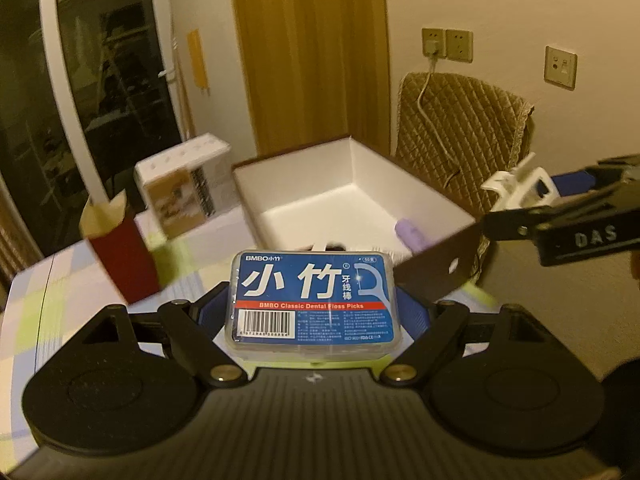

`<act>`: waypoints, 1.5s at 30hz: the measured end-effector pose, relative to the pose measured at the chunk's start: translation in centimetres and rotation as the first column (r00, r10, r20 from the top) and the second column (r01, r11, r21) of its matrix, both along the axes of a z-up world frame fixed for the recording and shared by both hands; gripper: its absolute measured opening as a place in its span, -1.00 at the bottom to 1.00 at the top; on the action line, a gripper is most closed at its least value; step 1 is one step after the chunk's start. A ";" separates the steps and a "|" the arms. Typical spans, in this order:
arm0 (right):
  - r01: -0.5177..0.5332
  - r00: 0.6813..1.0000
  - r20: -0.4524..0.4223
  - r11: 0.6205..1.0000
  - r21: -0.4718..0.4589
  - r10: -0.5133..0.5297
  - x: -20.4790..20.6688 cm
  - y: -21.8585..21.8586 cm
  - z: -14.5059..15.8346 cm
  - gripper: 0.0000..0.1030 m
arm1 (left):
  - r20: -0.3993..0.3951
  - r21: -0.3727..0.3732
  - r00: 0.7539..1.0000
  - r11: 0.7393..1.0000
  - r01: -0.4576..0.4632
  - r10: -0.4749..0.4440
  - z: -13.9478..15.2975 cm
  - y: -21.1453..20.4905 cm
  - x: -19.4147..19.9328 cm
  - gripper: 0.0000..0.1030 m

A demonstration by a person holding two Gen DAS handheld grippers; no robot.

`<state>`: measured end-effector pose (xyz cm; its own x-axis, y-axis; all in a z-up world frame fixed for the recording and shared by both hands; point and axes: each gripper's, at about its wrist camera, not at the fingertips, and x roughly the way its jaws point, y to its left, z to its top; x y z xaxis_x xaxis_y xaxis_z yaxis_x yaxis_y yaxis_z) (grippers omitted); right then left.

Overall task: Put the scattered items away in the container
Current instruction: 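Open both tools to drop the floss box and hair clip into the box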

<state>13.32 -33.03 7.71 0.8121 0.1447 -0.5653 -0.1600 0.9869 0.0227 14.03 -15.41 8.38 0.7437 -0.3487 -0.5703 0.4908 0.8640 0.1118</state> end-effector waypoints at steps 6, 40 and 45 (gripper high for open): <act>0.017 1.000 0.009 1.000 -0.003 -0.017 4.9 -0.8 0.3 0.75 | 0.026 -0.008 0.999 0.999 0.046 -0.046 -0.4 -2.7 4.6 0.61; 0.008 0.999 -0.043 1.000 -0.007 -0.008 10.8 -1.5 -2.6 0.75 | 0.010 0.016 0.998 0.998 0.062 -0.062 -3.5 -5.1 10.8 0.63; -0.002 0.999 -0.047 1.000 -0.007 0.001 11.0 -0.9 -2.5 0.75 | 0.010 0.016 0.998 0.998 0.056 -0.056 -3.3 -4.5 10.6 0.63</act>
<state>24.37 -33.95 5.20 0.7842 0.1420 -0.6040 -0.1605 0.9868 0.0236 24.58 -19.95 5.05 0.7290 -0.3816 -0.5683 0.5375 0.8332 0.1300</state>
